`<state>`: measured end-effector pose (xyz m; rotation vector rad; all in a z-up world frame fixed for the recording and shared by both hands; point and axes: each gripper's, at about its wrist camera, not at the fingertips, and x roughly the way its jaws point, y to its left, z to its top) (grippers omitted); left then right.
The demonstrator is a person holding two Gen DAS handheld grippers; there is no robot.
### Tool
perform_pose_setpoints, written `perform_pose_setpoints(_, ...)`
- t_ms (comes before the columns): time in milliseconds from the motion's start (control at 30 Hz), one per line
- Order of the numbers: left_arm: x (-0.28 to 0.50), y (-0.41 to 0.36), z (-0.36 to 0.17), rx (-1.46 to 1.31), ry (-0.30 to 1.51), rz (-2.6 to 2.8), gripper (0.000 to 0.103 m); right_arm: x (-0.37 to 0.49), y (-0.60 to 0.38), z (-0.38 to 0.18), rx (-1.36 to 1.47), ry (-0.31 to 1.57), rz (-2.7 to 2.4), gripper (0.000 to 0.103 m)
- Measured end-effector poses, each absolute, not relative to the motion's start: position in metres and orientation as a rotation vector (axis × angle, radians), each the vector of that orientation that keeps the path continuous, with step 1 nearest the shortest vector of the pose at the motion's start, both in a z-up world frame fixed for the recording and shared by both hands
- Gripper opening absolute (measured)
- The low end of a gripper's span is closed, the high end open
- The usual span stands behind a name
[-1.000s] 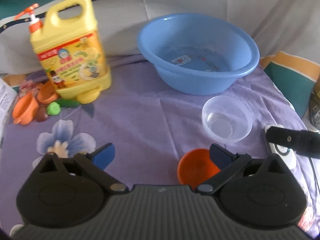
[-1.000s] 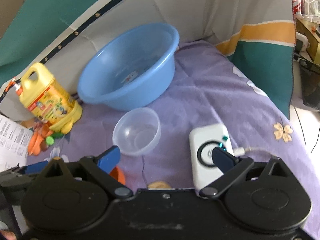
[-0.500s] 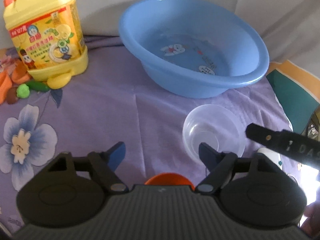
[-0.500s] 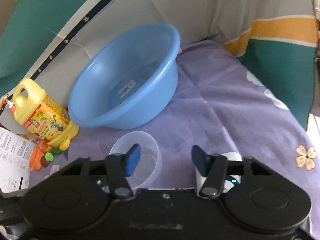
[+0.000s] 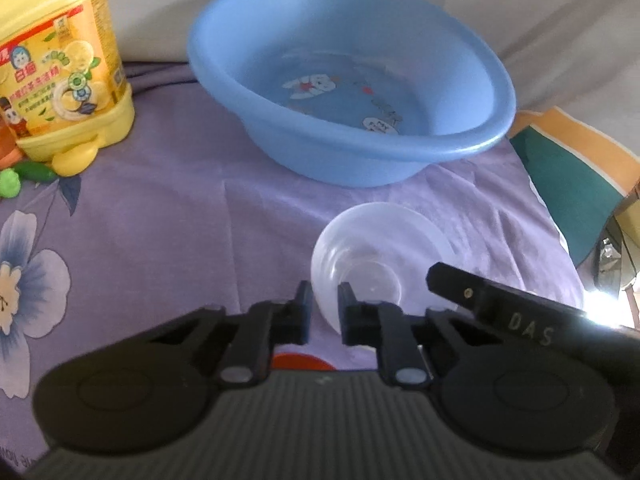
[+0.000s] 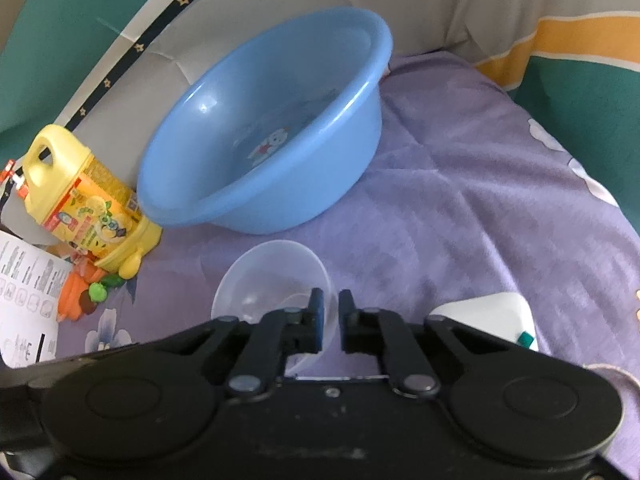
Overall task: Organize plates and bowls
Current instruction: 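Carry the clear bowl into the blue bowl with the right tool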
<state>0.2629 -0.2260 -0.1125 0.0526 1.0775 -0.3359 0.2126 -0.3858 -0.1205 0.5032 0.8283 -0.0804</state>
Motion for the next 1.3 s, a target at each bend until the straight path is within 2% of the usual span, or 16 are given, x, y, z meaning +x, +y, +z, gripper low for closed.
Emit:
perform_pose_setpoints(400,0.230,-0.213,-0.071,0.120,1.004,-0.370,0.013,0.177,-0.367,-0.079,0.468,0.773,-0.073,0.008)
perform_pose_setpoints(733,0.175,-0.153,-0.037,0.128,0.970,-0.366,0.013,0.132,-0.316,-0.056,0.420,0.791,-0.020,0.008)
perform_pose_setpoints(1300,0.071,-0.042,-0.042,0.144,1.002,-0.305,0.014,0.061,-0.212,-0.063,0.343,0.911,0.123,0.008)
